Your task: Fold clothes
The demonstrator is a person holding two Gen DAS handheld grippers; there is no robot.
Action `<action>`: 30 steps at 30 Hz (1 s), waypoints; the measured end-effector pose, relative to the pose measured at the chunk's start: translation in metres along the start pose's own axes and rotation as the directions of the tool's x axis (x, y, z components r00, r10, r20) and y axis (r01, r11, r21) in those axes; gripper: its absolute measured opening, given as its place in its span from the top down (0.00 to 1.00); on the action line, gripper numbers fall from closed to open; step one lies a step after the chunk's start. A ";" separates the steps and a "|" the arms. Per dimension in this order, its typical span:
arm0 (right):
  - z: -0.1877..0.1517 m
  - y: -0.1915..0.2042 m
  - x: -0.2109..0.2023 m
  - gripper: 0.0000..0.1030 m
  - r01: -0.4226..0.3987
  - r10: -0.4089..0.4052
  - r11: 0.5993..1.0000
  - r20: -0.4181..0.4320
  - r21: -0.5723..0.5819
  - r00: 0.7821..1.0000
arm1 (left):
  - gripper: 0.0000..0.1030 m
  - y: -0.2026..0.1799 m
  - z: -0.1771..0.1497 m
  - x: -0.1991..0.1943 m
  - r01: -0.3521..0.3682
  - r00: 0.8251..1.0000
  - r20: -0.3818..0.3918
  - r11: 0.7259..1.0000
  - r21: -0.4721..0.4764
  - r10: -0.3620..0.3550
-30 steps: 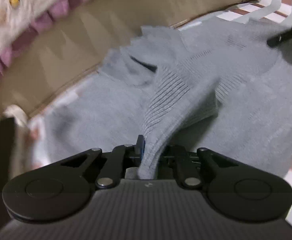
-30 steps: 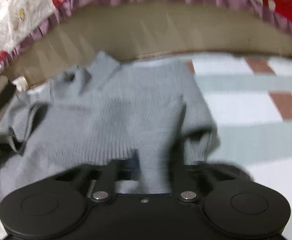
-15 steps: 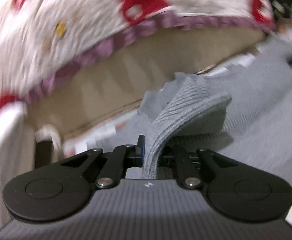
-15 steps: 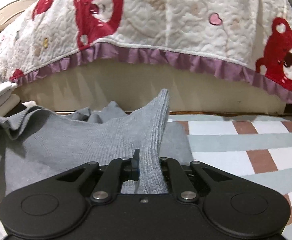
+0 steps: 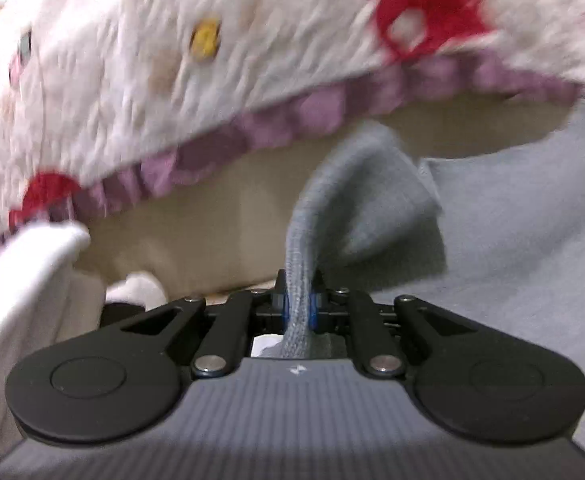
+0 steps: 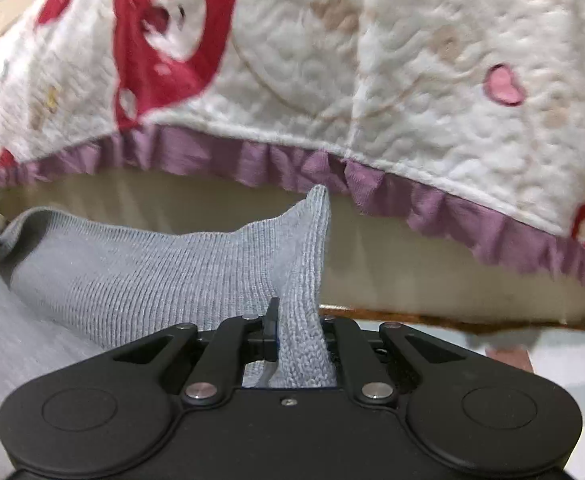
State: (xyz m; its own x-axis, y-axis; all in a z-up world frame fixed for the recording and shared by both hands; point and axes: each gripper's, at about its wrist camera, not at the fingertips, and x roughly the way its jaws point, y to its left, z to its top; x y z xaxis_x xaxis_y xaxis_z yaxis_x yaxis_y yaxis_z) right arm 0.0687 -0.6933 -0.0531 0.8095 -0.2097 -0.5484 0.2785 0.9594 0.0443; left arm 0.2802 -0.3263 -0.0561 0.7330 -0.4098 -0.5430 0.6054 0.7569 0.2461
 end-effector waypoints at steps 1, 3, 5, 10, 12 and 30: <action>-0.001 -0.001 0.018 0.93 -0.010 0.010 1.000 -0.030 -0.003 1.000 | 0.79 0.009 -0.001 0.017 -0.014 0.998 -0.061 1.000 -0.021 0.013; -0.012 -0.003 0.046 0.70 0.084 -0.085 0.996 -0.092 -0.017 0.992 | 0.76 0.015 -0.010 0.030 -0.122 0.987 -0.113 0.992 -0.043 0.116; -0.025 -0.003 0.062 0.70 0.198 -0.200 0.980 -0.139 -0.028 0.970 | 0.76 0.030 -0.023 0.026 -0.063 0.988 -0.150 0.993 -0.102 0.047; -0.071 -0.008 0.014 0.62 0.151 -0.121 0.969 -0.154 0.196 0.981 | 0.69 0.051 -0.064 -0.006 0.013 0.965 -0.257 0.984 -0.180 -0.060; -0.093 -0.006 -0.024 0.57 0.116 -0.081 0.959 -0.143 0.258 0.986 | 0.59 0.050 -0.080 -0.018 0.034 0.955 -0.286 0.985 -0.170 -0.082; -0.123 0.126 -0.109 0.52 -0.117 0.123 0.983 -0.036 0.139 0.992 | 0.60 -0.066 -0.021 -0.121 0.198 0.960 -0.227 0.970 0.141 -0.163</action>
State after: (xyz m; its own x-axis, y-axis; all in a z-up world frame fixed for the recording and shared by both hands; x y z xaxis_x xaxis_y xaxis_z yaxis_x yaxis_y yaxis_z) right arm -0.0484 -0.5258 -0.0905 0.8185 -0.0836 -0.5684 0.2512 0.9418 0.2232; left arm 0.1447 -0.3163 -0.0231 0.5347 -0.4009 -0.7439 0.7761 0.5813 0.2445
